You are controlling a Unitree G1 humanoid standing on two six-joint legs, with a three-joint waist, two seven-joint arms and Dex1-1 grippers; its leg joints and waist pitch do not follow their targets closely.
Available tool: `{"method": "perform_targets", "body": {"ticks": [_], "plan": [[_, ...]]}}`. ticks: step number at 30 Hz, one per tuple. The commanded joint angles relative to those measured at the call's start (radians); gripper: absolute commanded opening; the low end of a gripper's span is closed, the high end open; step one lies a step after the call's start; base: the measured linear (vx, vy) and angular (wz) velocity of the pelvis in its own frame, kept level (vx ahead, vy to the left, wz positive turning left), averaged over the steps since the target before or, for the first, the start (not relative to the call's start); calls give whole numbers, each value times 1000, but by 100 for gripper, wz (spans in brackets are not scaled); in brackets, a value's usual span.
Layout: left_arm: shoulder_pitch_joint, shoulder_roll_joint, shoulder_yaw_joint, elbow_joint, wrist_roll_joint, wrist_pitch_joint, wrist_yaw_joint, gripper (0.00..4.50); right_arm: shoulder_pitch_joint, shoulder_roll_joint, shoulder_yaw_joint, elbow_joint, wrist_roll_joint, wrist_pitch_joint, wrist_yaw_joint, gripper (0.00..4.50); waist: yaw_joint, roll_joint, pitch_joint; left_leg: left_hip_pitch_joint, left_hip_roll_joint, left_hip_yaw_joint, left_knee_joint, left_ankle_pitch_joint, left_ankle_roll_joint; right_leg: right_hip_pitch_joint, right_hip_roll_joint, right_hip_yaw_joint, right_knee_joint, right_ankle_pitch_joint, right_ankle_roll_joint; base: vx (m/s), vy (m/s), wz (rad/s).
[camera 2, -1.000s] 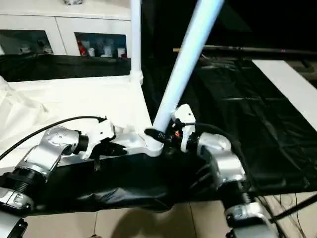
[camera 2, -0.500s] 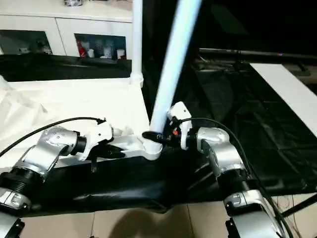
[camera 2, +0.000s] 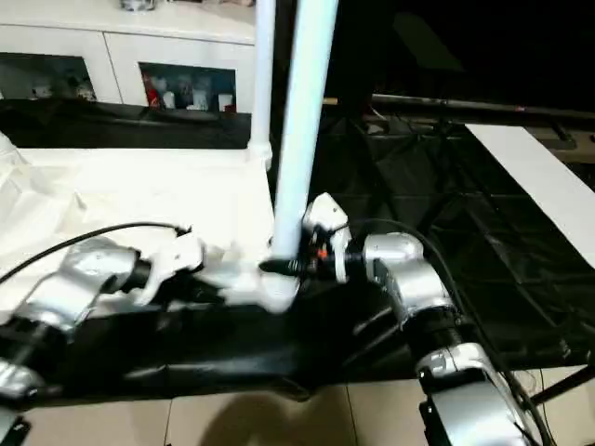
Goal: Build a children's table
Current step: Insert table leg to table base
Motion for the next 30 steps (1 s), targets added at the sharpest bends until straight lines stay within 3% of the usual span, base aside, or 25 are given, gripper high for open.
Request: {"method": "perform_targets", "body": {"ticks": [1, 5, 16, 20, 21, 23, 30], "plan": [[-3, -21, -36, -81, -62, -11, -89, 0, 83, -1, 124, 87, -72, 53, 29, 186, -1, 19, -30, 10, 20, -1, -72, -418, -10, 28, -32, 27, -81, -287, -186, 0, 0, 0], [11, -7, -57, -116, -70, -6, -138, 0, 98, -5, 128, 86, -83, 37, 36, 186, 0, 23, -29, 13, 21, 1, -73, -408, -16, 29, -30, 25, -78, -250, -200, 0, 0, 0], [-7, -14, -50, -61, -14, -40, -30, 0, 118, 9, 98, 95, -96, -11, 5, 185, 0, 21, -24, 22, 21, -7, -78, -498, -33, 22, -33, 27, -91, -373, -169, 0, 0, 0], [0, -16, -34, -59, -12, -43, 5, 0, 121, 32, 43, 119, -79, -57, -85, 185, -6, 22, -18, 28, 19, -13, -79, -571, -42, 13, -37, 25, -105, -501, -136, 0, 0, 0], [4, -21, -20, -62, -16, -37, 32, 0, 121, 44, 8, 126, -60, -74, -130, 185, -7, 26, -16, 33, 19, -16, -79, -599, -47, 6, -38, 25, -113, -551, -118, 0, 0, 0], [4, -28, -5, -59, -19, -38, 59, 0, 122, 54, -25, 125, -45, -99, -172, 185, -10, 26, -16, 35, 18, -19, -80, -617, -48, 5, -37, 21, -117, -579, -105, 0, 0, 0], [2, -40, 11, -45, -31, -39, 96, 0, 132, 65, -88, 102, -1, -113, -212, 185, -11, 36, -17, 23, 19, -13, -85, -565, -31, 15, -34, 27, -108, -448, -144, 0, 0, 0]]}}
